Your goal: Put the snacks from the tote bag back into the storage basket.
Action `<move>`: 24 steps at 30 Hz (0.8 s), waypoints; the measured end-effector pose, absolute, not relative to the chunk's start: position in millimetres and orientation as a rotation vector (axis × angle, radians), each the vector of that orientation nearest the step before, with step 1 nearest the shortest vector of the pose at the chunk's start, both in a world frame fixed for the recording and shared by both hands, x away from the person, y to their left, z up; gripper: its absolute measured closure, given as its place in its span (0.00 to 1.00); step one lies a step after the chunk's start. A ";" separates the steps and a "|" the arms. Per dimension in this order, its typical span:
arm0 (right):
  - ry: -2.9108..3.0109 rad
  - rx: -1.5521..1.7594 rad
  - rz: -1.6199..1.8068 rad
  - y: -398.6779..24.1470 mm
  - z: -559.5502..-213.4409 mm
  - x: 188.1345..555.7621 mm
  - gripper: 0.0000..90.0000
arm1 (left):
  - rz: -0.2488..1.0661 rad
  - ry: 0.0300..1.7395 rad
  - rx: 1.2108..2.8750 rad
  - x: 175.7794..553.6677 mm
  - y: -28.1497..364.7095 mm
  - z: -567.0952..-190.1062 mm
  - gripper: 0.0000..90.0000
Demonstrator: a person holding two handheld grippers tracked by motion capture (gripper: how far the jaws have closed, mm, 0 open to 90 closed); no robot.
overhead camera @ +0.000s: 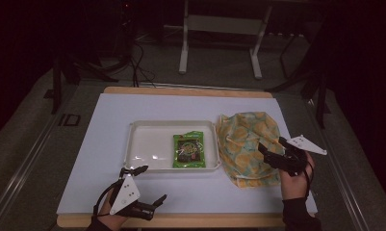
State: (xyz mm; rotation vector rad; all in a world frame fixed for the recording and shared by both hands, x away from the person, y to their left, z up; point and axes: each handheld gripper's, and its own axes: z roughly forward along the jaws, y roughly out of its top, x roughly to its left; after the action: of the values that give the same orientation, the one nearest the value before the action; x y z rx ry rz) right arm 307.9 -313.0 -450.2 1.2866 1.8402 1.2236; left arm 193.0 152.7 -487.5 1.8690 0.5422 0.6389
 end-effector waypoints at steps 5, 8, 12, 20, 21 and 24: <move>1.823 1.276 1.213 -313.9 -453.1 299.1 0.16 | 0.632 0.539 1.871 192.6 153.3 -486.9 0.02; 1.814 1.282 1.219 -315.8 -454.3 297.5 0.16 | 0.629 0.543 1.862 192.8 154.5 -486.3 0.02; 1.785 1.275 1.220 -317.6 -452.5 296.4 0.16 | 0.627 0.545 1.860 193.1 154.6 -486.1 0.02; 1.783 1.270 1.204 -317.4 -454.8 297.6 0.16 | 0.627 0.545 1.861 192.9 154.0 -486.1 0.02; 1.782 1.271 1.203 -317.1 -454.8 297.6 0.16 | 0.626 0.545 1.859 192.9 154.2 -486.0 0.02; 1.778 1.267 1.209 -316.6 -454.5 298.1 0.16 | 0.629 0.543 1.862 192.4 154.6 -486.1 0.02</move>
State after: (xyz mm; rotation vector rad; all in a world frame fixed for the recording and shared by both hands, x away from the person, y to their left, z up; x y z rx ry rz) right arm 298.1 -316.6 -454.5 1.2670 1.7785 1.2090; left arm 192.4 154.6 -486.1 1.8618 0.5429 0.6293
